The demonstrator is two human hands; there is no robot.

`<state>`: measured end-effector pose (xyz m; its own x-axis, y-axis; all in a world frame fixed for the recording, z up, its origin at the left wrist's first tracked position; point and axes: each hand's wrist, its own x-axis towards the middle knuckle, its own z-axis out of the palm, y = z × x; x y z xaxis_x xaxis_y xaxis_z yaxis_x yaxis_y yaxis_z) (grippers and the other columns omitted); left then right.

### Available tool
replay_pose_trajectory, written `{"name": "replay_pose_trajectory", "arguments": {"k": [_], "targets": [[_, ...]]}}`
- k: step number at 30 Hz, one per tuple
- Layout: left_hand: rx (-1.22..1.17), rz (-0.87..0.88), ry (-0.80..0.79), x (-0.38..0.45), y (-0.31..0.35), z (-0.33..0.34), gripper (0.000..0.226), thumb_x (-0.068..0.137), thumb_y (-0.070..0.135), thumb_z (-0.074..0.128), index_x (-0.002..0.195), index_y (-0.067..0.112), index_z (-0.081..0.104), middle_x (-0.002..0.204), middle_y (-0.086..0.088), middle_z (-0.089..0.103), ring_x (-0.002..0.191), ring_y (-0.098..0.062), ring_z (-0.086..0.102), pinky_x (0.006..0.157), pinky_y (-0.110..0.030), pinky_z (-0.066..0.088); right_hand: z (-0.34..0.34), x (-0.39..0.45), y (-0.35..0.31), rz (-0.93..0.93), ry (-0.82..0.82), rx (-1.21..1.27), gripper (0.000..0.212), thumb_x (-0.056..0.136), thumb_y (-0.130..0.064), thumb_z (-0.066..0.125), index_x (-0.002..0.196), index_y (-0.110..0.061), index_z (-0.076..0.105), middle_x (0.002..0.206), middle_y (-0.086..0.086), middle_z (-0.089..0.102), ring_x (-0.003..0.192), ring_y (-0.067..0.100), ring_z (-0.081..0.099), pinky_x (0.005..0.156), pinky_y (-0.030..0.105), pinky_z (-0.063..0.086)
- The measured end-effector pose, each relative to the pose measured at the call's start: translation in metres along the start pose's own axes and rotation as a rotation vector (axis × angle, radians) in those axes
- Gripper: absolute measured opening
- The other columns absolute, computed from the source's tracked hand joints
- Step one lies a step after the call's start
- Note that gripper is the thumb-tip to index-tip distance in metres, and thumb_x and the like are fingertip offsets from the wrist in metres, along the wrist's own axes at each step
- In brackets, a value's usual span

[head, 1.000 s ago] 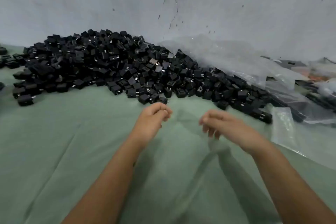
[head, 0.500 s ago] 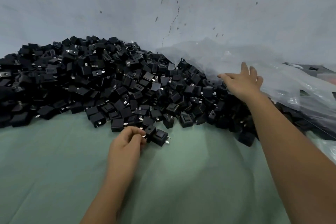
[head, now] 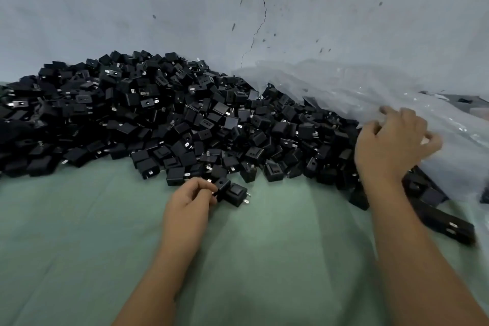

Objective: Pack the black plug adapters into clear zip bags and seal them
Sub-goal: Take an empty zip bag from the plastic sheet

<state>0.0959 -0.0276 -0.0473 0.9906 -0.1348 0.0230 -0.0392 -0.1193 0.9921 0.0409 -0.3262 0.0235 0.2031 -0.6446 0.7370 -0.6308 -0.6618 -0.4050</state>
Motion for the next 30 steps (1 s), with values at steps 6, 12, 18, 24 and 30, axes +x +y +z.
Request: {"name": "replay_pose_trajectory", "arguments": {"k": [6, 12, 18, 24, 30], "targets": [[-0.025, 0.033, -0.057, -0.012, 0.006, -0.008, 0.029, 0.089, 0.005, 0.049, 0.073, 0.023, 0.066, 0.064, 0.01, 0.064, 0.065, -0.008, 0.055, 0.059, -0.018, 0.046, -0.046, -0.078, -0.013, -0.072, -0.406, 0.04, 0.028, 0.087, -0.02, 0.045, 0.109, -0.012, 0.061, 0.103, 0.006, 0.059, 0.096, 0.029, 0.052, 0.096, 0.043, 0.037], [-0.049, 0.062, -0.226, -0.049, -0.001, -0.036, 0.018, 0.093, 0.005, 0.056, 0.081, 0.012, 0.069, 0.085, -0.005, 0.067, 0.088, -0.021, 0.064, 0.089, -0.041, 0.055, -0.096, -0.135, -0.07, 0.095, -0.051, 0.246, 0.06, 0.072, -0.012, 0.06, 0.13, -0.002, 0.05, 0.138, 0.016, 0.048, 0.126, 0.033, 0.042, 0.104, 0.053, 0.025], [-0.57, -0.065, -0.221, -0.076, 0.005, -0.069, 0.071, 0.081, 0.051, 0.069, 0.129, 0.002, 0.054, 0.122, -0.023, 0.064, 0.11, -0.021, 0.064, 0.092, -0.041, 0.053, -0.124, -0.234, -0.141, -0.762, -0.536, 0.533, 0.047, 0.079, -0.017, 0.047, 0.123, -0.004, 0.06, 0.128, 0.011, 0.057, 0.115, 0.029, 0.052, 0.095, 0.04, 0.039], [-0.769, -0.211, 0.119, -0.066, 0.006, -0.076, 0.027, 0.105, 0.025, 0.041, 0.107, 0.011, 0.064, 0.108, -0.016, 0.07, 0.096, -0.03, 0.069, 0.085, -0.043, 0.056, -0.12, -0.242, -0.126, -0.623, -0.669, 0.779, 0.015, 0.079, -0.016, 0.054, 0.079, -0.006, 0.065, 0.091, 0.005, 0.066, 0.083, 0.026, 0.057, 0.072, 0.04, 0.047], [-0.553, -0.098, 0.399, -0.06, 0.009, -0.083, 0.02, 0.104, 0.026, 0.04, 0.105, 0.033, 0.059, 0.087, 0.003, 0.073, 0.086, -0.025, 0.071, 0.09, -0.05, 0.056, -0.111, -0.227, -0.115, -0.277, -0.452, 0.657, 0.019, 0.086, -0.01, 0.054, 0.068, -0.006, 0.048, 0.069, 0.005, 0.051, 0.066, 0.025, 0.046, 0.059, 0.04, 0.039]]}}
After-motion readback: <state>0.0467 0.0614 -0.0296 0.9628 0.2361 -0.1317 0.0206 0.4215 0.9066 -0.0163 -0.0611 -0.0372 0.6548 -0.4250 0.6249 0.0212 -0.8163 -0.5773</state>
